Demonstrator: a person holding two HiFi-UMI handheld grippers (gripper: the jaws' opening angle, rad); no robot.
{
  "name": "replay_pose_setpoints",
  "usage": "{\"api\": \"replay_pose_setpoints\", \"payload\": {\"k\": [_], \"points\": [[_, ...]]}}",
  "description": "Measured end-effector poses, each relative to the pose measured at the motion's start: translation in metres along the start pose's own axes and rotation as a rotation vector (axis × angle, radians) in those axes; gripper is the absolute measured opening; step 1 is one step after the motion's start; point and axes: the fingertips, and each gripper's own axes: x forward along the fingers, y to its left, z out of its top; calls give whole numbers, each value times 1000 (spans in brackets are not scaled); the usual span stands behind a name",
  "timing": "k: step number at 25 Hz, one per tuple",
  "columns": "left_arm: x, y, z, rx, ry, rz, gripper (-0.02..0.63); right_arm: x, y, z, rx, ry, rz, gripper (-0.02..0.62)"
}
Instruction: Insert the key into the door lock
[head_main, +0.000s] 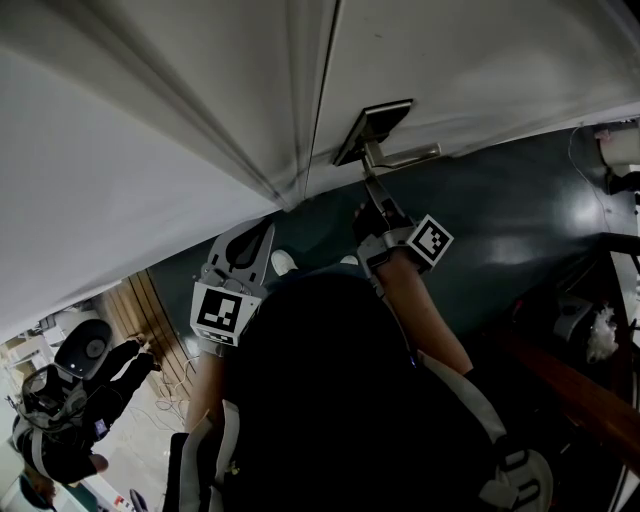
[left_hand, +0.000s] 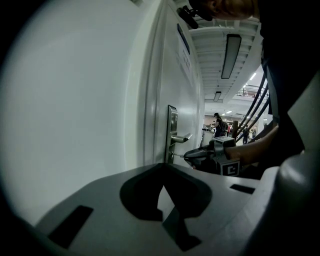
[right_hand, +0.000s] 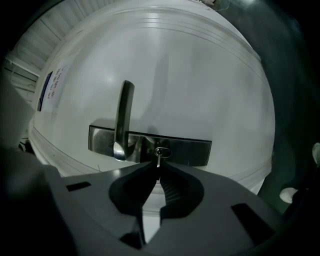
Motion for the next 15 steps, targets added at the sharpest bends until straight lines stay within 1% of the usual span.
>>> {"api": "replay_pose_setpoints", "payload": {"k": [8, 15], "points": [[3, -2, 1, -2, 0, 1, 8, 7, 0, 2, 38, -2, -1, 32], [4, -2, 1, -18, -4, 7, 8, 16, -3, 7, 44, -7, -12, 32]]}}
